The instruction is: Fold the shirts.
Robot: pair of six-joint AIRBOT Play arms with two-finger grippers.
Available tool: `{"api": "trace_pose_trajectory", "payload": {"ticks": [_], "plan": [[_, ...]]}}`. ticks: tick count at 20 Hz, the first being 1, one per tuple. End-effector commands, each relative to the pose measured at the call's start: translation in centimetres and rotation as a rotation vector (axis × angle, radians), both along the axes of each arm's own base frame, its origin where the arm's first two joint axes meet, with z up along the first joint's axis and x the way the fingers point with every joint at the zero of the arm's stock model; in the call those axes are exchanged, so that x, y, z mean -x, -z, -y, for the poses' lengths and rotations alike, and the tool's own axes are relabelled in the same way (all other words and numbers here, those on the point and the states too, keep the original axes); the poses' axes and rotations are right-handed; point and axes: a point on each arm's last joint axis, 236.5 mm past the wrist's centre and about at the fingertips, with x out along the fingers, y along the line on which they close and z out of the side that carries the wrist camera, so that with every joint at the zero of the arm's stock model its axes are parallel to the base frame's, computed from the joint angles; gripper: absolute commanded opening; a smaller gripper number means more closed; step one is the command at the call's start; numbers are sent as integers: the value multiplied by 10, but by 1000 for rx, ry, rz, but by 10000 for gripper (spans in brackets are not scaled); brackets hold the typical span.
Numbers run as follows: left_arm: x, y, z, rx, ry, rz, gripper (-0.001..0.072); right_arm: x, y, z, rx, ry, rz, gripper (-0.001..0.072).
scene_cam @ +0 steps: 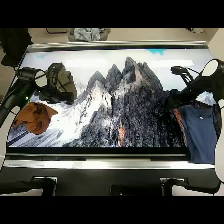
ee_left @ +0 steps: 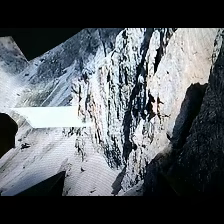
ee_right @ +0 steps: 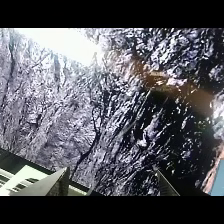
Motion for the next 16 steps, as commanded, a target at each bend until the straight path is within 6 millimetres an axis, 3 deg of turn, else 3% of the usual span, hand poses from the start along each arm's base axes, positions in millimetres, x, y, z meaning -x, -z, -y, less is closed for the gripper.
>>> {"api": "trace_pose_trajectory", "payload": {"ticks": [1, 16], "plan": [[0, 0, 0, 0, 1, -1, 664, 0, 0, -1, 0, -1, 0, 624], [-5, 0, 2, 8, -9, 17, 664, 0, 0, 0, 0, -1, 1, 624]]}}
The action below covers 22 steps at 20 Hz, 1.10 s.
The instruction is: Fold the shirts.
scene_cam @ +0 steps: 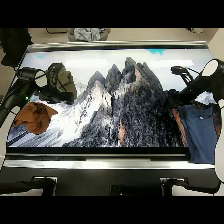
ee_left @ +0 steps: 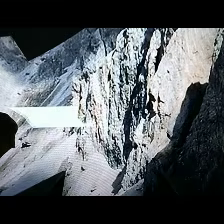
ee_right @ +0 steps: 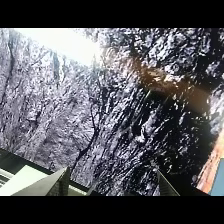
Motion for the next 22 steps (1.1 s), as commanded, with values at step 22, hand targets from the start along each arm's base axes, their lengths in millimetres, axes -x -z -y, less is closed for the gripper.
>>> {"api": "trace_pose_trajectory", "payload": {"ticks": [22], "plan": [[-230, 108, -155, 336, -539, 367, 720, -69, -27, -38, -174, 86, 287, 489]]}}
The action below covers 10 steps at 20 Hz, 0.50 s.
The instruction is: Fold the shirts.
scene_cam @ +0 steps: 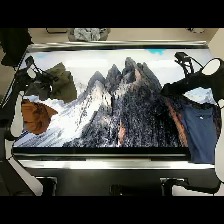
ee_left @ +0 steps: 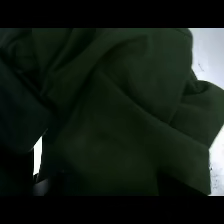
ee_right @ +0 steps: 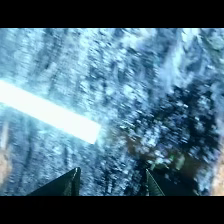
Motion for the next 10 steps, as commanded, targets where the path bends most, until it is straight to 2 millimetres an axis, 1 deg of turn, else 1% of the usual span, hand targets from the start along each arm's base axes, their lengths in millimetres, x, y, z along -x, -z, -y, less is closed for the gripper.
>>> {"api": "trace_pose_trajectory", "payload": {"ticks": [1, 4, 5, 6, 7, 8, 9, 10], "plan": [[-14, 27, -1, 76, -26, 42, 720, -1, -4, -16, -44, -18, 7, 489], [-21, 38, 7, 147, -51, 56, 720, 3, -4, -27, -51, -43, -3, 490], [-21, 41, 11, 172, -57, 54, 688, 4, -4, -31, -53, -53, -8, 490], [-20, 42, 13, 184, -60, 48, 413, 5, -4, -35, -54, -62, -9, 490], [-21, 40, 14, 195, -62, 52, 23, 5, -4, -35, -54, -62, -9, 490], [-22, 35, 18, 223, -68, 61, 28, 5, -4, -35, -56, -61, -8, 490], [-25, 23, 24, 274, -77, 79, 27, 5, -4, -35, -54, -64, -7, 490], [-28, 1, 32, 317, -66, 119, 27, 5, -6, -34, -43, -85, 7, 490]]}}
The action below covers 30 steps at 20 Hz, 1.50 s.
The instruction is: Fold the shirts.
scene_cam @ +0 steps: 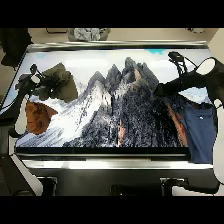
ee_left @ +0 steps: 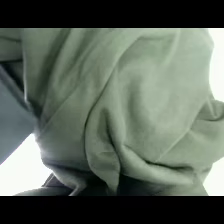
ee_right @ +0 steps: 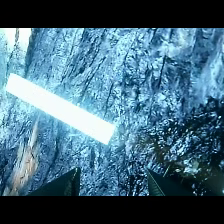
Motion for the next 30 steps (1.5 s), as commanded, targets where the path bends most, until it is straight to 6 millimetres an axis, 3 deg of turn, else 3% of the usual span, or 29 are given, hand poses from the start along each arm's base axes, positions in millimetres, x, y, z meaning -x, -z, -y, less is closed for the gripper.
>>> {"api": "trace_pose_trajectory", "payload": {"ticks": [1, 2, 3, 5, 7, 9, 11, 14, 15, 17, 19, 21, 24, 26, 29, 30], "plan": [[-13, -60, 23, 117, 30, 139, 26, 0, -7, -1, 22, -55, 39, 490], [-16, -105, 35, 98, 104, 241, 26, -1, -15, 3, 56, -72, 77, 490], [-12, -163, 51, 55, 207, 365, 26, -2, -28, 11, 103, -88, 127, 490], [21, -286, 91, -46, 382, 608, 25, -1, -66, 31, 221, -90, 241, 490], [87, -402, 129, -133, 495, 802, 25, 11, -115, 53, 335, -54, 356, 491], [170, -494, 164, -175, 574, 961, 25, 37, -161, 63, 399, -25, 456, 491], [249, -553, 188, -226, 630, 1083, 26, 68, -200, 61, 409, -12, 539, 491], [324, -588, 212, -196, 658, 1146, 25, 115, -240, 57, 408, 14, 627, 490], [335, -587, 221, -193, 683, 1147, 25, 127, -250, 56, 402, 29, 652, 490], [342, -567, 244, -161, 755, 1096, 26, 149, -261, 54, 397, 40, 673, 490], [331, -523, 272, -106, 828, 991, 26, 166, -257, 53, 397, 29, 641, 490], [315, -456, 304, -60, 905, 836, 26, 175, -241, 52, 391, 13, 561, 490], [303, -331, 359, -8, 1021, 568, 26, 177, -219, 52, 373, 6, 452, 490], [310, -249, 397, 13, 1098, 399, 26, 171, -208, 52, 367, 2, 404, 490], [341, -138, 454, 37, 1207, 151, 36, 154, -190, 53, 358, -2, 341, 490], [351, -111, 466, 64, 1208, 66, 242, 148, -183, 54, 357, -6, 318, 490]]}}
